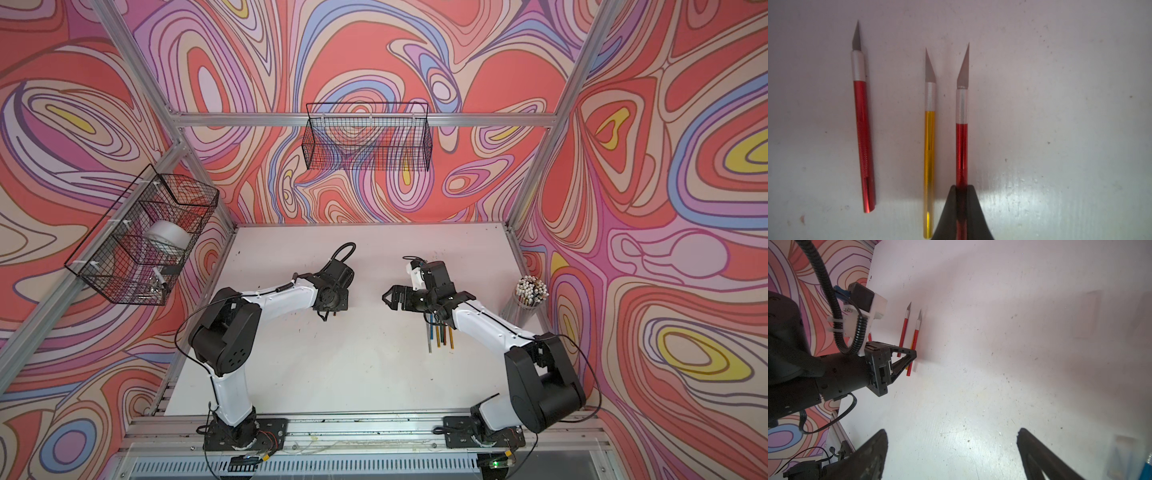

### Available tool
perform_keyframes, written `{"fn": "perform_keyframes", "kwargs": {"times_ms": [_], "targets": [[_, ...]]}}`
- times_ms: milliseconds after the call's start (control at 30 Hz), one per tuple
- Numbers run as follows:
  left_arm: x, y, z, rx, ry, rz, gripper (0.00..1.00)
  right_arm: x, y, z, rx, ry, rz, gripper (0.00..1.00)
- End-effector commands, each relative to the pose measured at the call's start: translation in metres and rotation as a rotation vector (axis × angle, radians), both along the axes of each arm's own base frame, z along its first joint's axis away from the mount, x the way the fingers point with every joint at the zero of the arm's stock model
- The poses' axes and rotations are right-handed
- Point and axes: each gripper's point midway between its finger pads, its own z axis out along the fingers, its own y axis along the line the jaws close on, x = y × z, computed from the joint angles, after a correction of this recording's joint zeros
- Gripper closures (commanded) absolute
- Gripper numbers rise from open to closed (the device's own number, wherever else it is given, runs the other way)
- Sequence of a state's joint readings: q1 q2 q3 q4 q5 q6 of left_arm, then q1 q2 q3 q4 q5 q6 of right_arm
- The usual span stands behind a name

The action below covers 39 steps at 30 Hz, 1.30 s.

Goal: Remove protective caps from carving knives
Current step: Place the carving knife at the center of the board.

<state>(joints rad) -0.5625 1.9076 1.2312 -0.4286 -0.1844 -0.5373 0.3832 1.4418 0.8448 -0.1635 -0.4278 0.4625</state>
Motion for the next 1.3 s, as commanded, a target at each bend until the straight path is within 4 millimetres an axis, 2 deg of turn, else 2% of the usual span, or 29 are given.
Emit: {"fn": "perform_keyframes", "kwargs": {"times_ms": [0,100,267,600,800,933,1100,1267], "targets": [[0.003,0.008,-0.004,0.044,0.017,-0.003,1.00,0.003,0.003,0.011,0.037,-0.032,-0.013,0.02],[0.004,0.007,-0.005,0.041,0.020,-0.009,0.97,0.007,-0.001,0.008,0.025,-0.007,-0.051,0.02],[0.005,0.008,-0.008,0.042,0.027,-0.011,0.92,0.008,0.002,0.009,0.011,-0.007,-0.018,0.02],[0.003,0.009,-0.011,0.040,0.036,-0.016,0.77,0.008,-0.003,0.008,-0.012,-0.022,-0.035,0.02],[0.001,0.009,-0.009,0.033,0.035,-0.014,0.76,0.006,-0.002,0.007,-0.008,-0.016,-0.033,0.02],[0.001,0.008,-0.004,0.024,0.028,-0.018,0.77,0.006,-0.001,0.008,0.000,-0.018,-0.031,0.02],[0.002,0.007,0.014,0.008,0.004,-0.015,0.77,0.006,-0.003,0.012,-0.015,-0.036,-0.028,0.02],[-0.009,0.005,0.033,-0.053,-0.003,-0.013,0.77,0.002,-0.027,0.004,-0.131,-0.024,-0.102,0.02]]}}
